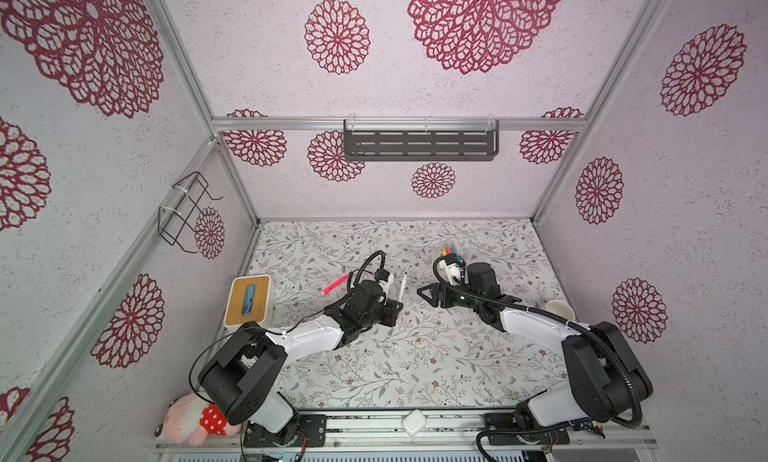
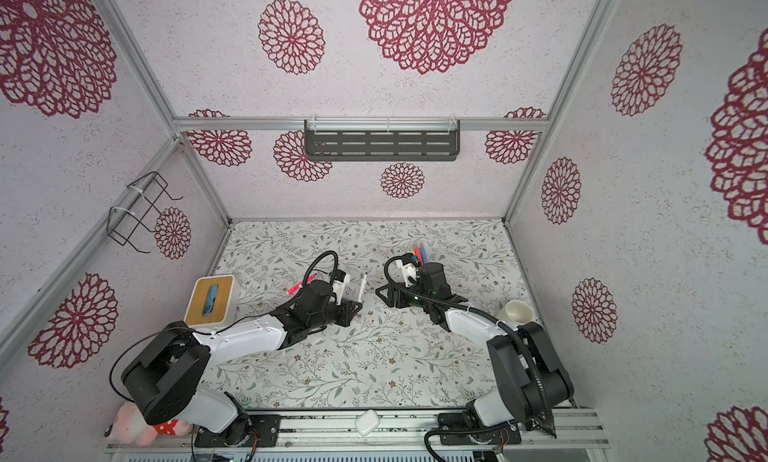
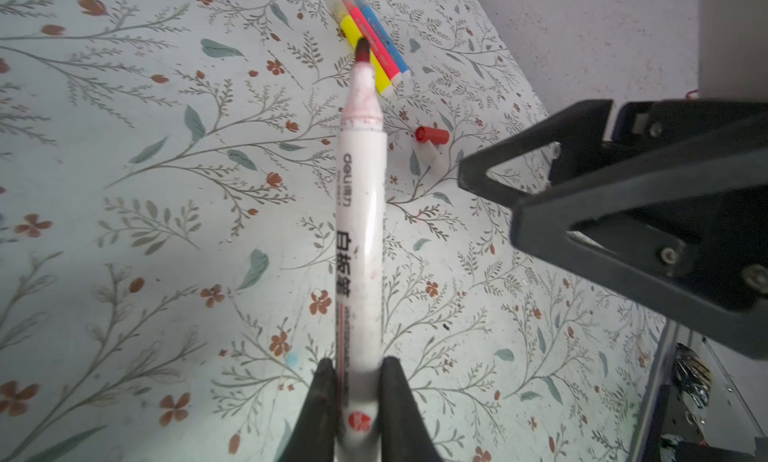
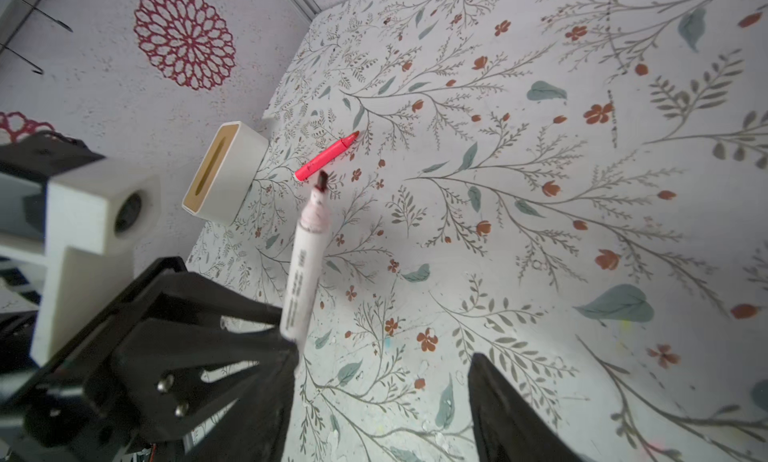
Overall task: Insert the pens into the pen caps
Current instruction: 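Grasp the white marker with the left gripper and lift it upright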
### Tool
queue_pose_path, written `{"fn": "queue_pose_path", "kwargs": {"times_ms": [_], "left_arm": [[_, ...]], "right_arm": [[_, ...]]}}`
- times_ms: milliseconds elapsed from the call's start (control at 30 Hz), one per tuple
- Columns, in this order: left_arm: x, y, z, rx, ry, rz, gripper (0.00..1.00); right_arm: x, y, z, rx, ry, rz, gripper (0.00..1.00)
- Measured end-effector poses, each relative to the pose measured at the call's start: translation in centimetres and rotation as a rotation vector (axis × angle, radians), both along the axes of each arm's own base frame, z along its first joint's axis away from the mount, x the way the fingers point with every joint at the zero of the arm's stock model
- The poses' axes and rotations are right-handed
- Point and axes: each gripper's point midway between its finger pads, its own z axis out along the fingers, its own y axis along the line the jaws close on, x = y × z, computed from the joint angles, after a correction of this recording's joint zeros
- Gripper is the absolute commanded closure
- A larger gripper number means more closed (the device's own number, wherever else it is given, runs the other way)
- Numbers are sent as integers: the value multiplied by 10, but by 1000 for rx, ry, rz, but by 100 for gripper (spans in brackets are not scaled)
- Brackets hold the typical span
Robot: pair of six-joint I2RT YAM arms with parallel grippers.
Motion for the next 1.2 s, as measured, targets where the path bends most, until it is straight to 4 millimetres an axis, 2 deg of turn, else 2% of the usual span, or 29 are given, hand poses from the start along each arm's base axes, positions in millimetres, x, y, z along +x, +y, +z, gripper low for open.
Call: {"fn": "queue_pose_path", "kwargs": {"times_ms": [267, 333, 400, 500, 533, 600, 633, 900, 1100, 1200], "left_arm": [[-5, -15, 12, -55, -27, -24, 94], [-5, -16, 12, -58, -29, -24, 94], [-6, -16, 13, -63, -32, -27, 93], [-8, -16, 10, -62, -31, -27, 88], [-8, -15, 10, -64, -33, -26, 84], [-9, -14, 10, -66, -34, -27, 69], [-10, -14, 10, -69, -33, -30, 67], [-11, -17, 12, -75, -35, -43, 62], [-7, -20, 21, -86, -54, -44, 63], [-5, -21, 24, -87, -60, -41, 66]], "right_arm": [[1, 27, 4, 70, 16, 51, 39], [1, 31, 4, 80, 23, 57, 54], [0, 33, 5, 91, 29, 60, 79], [-4, 40, 12, 119, 34, 85, 92], [-5, 42, 13, 120, 35, 89, 94], [-7, 42, 13, 123, 40, 95, 95], [-6, 43, 13, 123, 36, 94, 95], [-7, 42, 14, 135, 24, 88, 96], [-13, 48, 22, 149, 6, 104, 97], [-14, 50, 26, 156, -4, 109, 97]]}}
